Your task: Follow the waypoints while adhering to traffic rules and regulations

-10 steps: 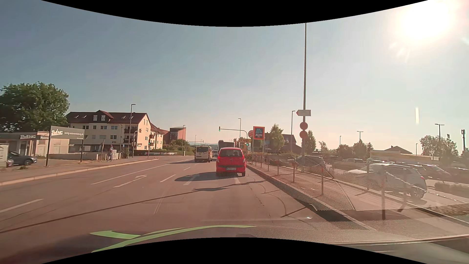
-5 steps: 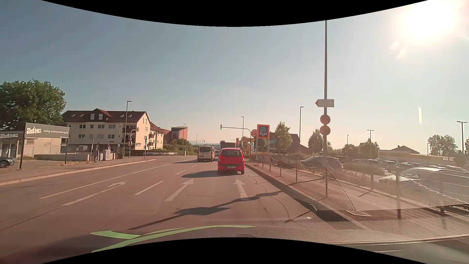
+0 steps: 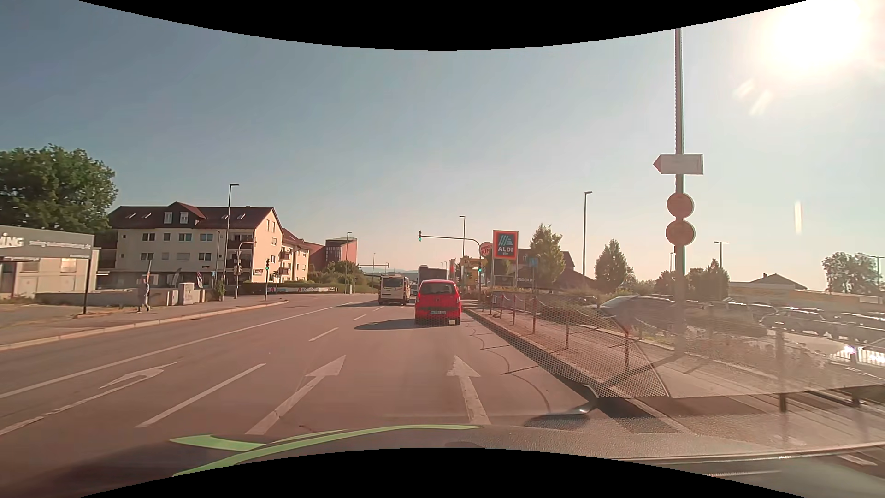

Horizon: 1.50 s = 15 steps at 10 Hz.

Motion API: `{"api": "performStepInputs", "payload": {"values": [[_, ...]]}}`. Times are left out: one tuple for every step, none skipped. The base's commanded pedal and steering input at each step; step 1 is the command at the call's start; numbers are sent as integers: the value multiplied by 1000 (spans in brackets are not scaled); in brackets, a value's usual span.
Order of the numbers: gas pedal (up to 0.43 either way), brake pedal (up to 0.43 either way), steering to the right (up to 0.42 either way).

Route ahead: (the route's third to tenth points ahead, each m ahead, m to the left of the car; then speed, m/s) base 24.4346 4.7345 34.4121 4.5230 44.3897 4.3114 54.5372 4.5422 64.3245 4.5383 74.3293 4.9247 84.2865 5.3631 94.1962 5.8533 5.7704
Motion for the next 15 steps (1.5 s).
{"api": "performStepInputs", "payload": {"values": [[59,0,-13],[59,0,-12],[59,0,-11],[67,0,-8],[67,0,-7],[67,0,-7],[79,0,-5],[79,0,-3],[79,0,-3],[79,0,-2],[79,0,-2],[79,0,-1],[67,0,-1],[67,0,-1],[59,0,-1]]}}
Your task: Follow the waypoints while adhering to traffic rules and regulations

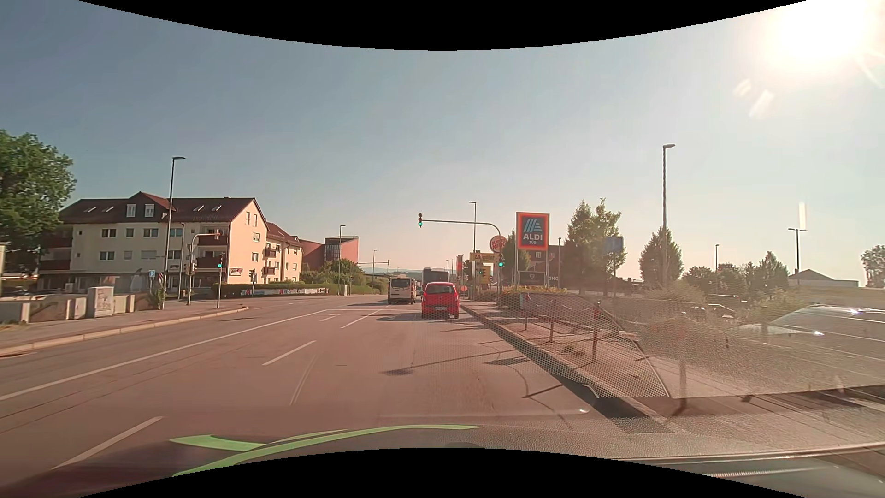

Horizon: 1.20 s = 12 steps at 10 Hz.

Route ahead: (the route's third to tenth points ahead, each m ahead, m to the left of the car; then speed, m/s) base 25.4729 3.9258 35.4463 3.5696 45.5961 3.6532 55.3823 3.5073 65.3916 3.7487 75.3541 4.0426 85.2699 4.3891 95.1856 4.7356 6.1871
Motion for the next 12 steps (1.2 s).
{"api": "performStepInputs", "payload": {"values": [[59,0,-1],[59,0,-1],[59,0,-1],[59,0,-1],[59,0,-1],[59,0,-1],[59,0,-1],[47,0,-1],[47,0,-1],[47,0,-1],[47,0,-1],[39,0,-1]]}}
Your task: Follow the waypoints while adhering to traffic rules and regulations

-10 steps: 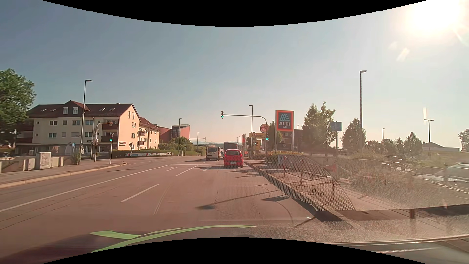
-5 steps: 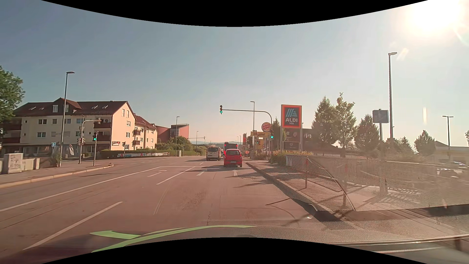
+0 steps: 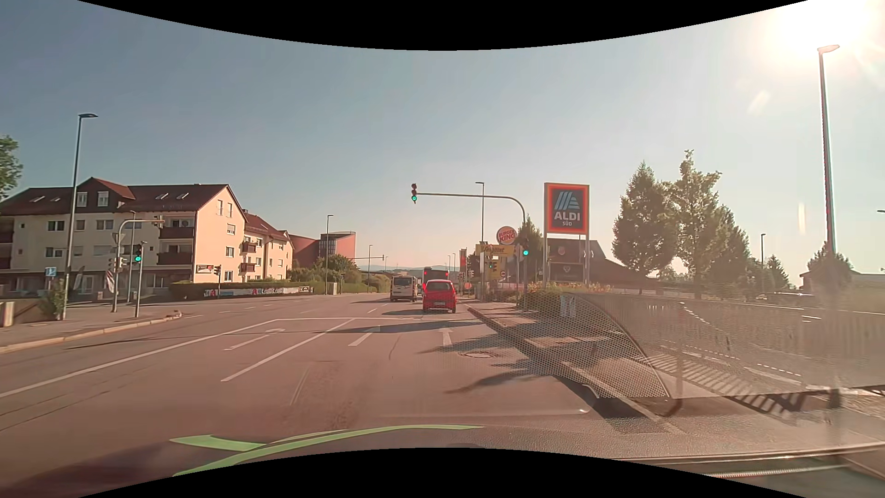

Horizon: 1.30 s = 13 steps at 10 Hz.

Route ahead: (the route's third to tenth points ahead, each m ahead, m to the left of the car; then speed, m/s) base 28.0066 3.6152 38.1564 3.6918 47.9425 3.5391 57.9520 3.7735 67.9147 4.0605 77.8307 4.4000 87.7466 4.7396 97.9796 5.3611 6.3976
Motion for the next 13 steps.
{"api": "performStepInputs", "payload": {"values": [[39,0,-1],[39,0,-1],[39,0,-1],[39,0,-1],[39,0,-1],[39,0,-1],[39,0,-1],[39,0,-1],[39,0,-1],[39,0,-1],[39,0,-1],[39,0,-1],[39,0,-1]]}}
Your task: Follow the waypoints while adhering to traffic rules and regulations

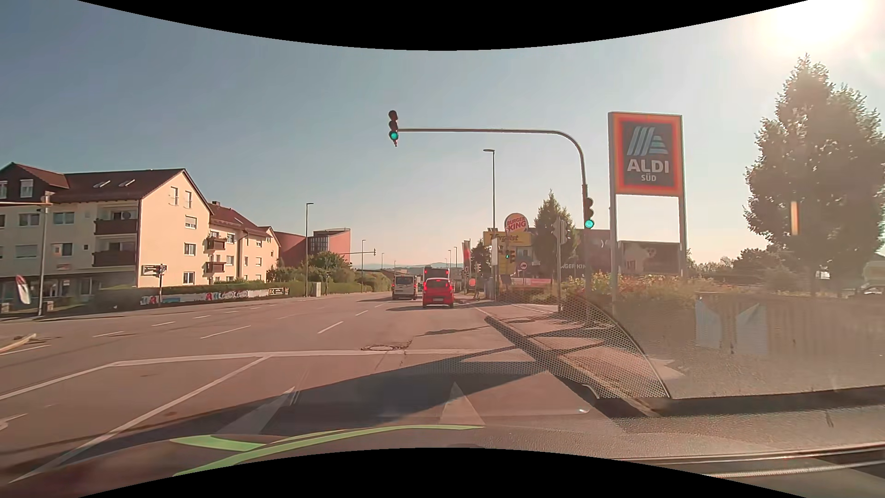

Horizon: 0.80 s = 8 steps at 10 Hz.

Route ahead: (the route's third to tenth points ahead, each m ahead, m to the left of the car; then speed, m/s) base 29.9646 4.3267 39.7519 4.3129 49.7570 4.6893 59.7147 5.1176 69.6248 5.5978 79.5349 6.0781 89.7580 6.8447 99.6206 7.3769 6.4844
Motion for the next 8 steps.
{"api": "performStepInputs", "payload": {"values": [[39,0,2],[39,0,1],[39,0,-2],[39,0,-2],[39,0,-2],[39,0,-2],[39,0,-3],[39,0,-2]]}}
